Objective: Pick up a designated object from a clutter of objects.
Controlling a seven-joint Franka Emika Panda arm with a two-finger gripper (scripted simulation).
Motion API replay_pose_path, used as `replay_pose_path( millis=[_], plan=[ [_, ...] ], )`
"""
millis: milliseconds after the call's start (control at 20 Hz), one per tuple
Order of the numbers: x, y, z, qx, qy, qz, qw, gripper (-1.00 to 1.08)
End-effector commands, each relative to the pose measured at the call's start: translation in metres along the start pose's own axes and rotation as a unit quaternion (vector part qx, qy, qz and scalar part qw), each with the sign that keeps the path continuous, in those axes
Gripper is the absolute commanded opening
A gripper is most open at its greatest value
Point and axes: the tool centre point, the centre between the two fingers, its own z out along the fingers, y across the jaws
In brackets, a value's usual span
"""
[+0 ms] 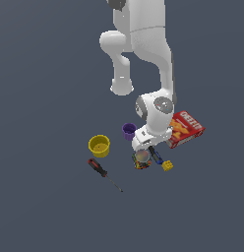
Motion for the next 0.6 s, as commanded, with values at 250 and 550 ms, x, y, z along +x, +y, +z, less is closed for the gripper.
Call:
replay_pose_path(
  millis=[250,550],
  plan=[
    [-0.003,-0.001,-0.004,0.0,-0.001,0.0,1.0,-1.0],
    [-0.009,-0.006,-0.024,0.0,-0.002,-0.001,1.0,-1.0]
  ],
)
